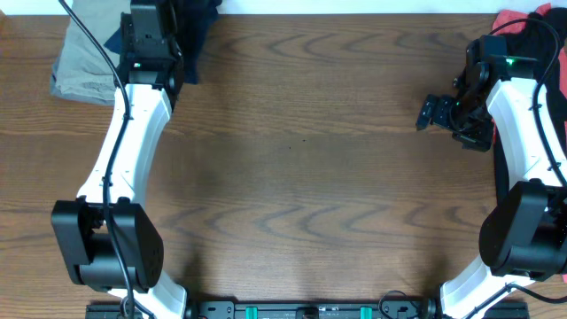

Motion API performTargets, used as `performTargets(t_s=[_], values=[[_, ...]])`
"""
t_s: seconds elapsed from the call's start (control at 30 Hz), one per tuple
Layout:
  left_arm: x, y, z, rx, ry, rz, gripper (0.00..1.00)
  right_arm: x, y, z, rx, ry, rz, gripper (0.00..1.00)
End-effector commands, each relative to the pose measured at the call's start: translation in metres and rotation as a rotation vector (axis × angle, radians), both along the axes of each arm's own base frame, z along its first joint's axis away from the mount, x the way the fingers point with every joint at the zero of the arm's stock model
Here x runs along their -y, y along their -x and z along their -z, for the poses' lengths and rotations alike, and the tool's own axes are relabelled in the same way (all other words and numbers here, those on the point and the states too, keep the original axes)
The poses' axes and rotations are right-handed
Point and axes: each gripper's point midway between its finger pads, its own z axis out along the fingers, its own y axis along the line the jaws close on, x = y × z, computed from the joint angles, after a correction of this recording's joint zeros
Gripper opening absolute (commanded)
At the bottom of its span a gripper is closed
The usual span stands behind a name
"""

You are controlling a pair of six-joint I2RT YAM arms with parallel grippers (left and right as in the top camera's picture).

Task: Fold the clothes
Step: 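Lift the folded pants with the left gripper onto the khaki stack, then lower the pants onto the stack and open the left gripper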

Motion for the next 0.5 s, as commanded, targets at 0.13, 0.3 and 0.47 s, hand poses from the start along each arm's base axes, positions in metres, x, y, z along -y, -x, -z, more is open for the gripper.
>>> performTargets(t_s=[0.13, 0.3, 0.47], values=[[0.005, 0.003, -0.036, 0.119, 0.083, -0.039, 0.06, 0.004, 0.0, -0.004, 0.01, 0.007, -0.005, 0.99], [0.005, 0.003, -0.035, 0.126, 0.102, -0.048, 0.06, 0.004, -0.001, -0.004, 0.01, 0.008, -0.005, 0.99], [-0.006, 0.0, -0.031, 0.127, 0.102, -0.068, 0.06, 0.004, -0.001, -0.004, 0.01, 0.008, -0.005, 0.99]])
